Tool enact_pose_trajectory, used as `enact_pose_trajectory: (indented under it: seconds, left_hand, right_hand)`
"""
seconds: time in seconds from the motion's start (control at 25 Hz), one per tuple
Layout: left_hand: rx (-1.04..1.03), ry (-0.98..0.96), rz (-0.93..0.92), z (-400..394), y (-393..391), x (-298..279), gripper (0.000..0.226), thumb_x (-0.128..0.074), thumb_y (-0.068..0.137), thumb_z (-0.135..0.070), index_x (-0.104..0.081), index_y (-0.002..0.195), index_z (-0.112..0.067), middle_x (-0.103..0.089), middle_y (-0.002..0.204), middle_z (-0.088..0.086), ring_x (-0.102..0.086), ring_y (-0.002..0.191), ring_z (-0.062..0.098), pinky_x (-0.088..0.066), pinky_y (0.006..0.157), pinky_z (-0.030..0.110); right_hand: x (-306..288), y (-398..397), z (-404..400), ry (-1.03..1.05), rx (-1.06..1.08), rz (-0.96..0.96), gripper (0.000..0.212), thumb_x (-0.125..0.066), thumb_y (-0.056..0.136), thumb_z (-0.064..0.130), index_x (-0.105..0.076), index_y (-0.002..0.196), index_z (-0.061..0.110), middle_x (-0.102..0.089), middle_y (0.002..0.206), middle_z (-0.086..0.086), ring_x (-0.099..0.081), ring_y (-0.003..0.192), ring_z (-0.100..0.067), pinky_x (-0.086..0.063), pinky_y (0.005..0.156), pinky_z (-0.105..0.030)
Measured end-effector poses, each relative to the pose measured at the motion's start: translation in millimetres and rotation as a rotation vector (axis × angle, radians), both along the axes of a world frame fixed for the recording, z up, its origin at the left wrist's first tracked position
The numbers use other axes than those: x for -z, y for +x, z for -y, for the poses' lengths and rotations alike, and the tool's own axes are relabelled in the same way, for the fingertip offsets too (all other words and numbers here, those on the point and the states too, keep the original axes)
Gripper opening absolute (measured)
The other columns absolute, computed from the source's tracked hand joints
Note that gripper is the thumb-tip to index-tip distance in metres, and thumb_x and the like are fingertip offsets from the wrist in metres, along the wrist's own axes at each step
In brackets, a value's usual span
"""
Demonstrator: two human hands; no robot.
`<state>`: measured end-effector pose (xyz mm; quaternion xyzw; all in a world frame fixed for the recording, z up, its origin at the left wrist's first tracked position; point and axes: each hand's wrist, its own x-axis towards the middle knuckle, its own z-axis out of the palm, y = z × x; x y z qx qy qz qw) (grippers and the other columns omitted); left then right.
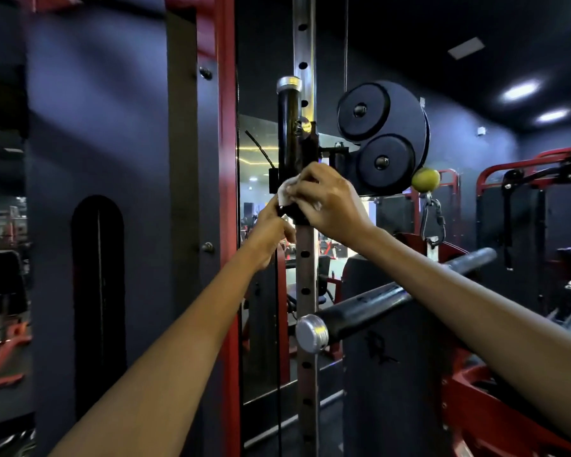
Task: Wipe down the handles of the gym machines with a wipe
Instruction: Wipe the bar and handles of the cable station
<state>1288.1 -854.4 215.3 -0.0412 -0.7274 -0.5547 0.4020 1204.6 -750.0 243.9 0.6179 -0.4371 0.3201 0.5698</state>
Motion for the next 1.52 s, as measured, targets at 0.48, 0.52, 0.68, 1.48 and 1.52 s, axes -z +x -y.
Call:
enact_pose_trajectory:
  seconds: [0.48,0.52,0.68,1.48,1.52]
  left_hand:
    - [0.139,0.089,-0.035,19,-5,3,0.093,-0.020,0.074,-0.081,-0.049,0.136,-0.018,-0.055,0.135,0.006,-0.045,0.131,0.017,-0.031,0.109,0.055]
    - [0.120,0.091,-0.031,18,-5,4,0.098,-0.023,0.070,-0.084,-0.048,0.137,-0.017,-0.054,0.136,0.006,-0.044,0.131,0.017,-0.031,0.109,0.055]
    - [0.048,0.098,-0.028,13,-3,4,0.092,-0.020,0.074,-0.079,-0.050,0.136,-0.017,-0.055,0.135,0.005,-0.045,0.131,0.016,-0.028,0.110,0.058]
    - [-0.363,0.076,-0.391,-47,-13,-29,0.038,-0.032,0.101,-0.040,-0.058,0.095,-0.013,-0.060,0.077,0.002,-0.059,0.069,0.010,-0.051,0.076,0.026]
    - [-0.375,0.073,-0.389,-47,-14,-28,0.032,-0.036,0.101,-0.038,-0.056,0.096,-0.014,-0.060,0.079,0.002,-0.058,0.072,0.011,-0.050,0.079,0.029]
  right_hand:
    - [3,-3,1,0.062,-0.047,0.112,0.007,-0.065,0.071,0.003,-0.060,0.066,0.004,-0.055,0.074,-0.008,-0.052,0.062,-0.021,-0.044,0.052,-0.029]
    - [2,-4,1,0.062,-0.056,0.123,0.007,-0.065,0.071,0.003,-0.060,0.066,0.004,-0.055,0.074,-0.007,-0.052,0.060,-0.019,-0.043,0.052,-0.028]
    - [5,-13,3,0.110,-0.122,0.191,0.007,-0.069,0.070,0.000,-0.062,0.066,0.002,-0.057,0.073,-0.007,-0.049,0.061,-0.013,-0.037,0.056,-0.018]
    - [-21,-92,27,0.425,-0.214,0.713,0.005,-0.062,0.075,-0.007,-0.065,0.075,-0.003,-0.061,0.072,-0.009,-0.057,0.069,-0.016,-0.044,0.052,-0.008]
    - [-25,-89,22,0.323,-0.275,0.776,0.005,-0.064,0.076,-0.007,-0.066,0.081,-0.005,-0.060,0.075,-0.008,-0.055,0.070,-0.014,-0.037,0.046,-0.002]
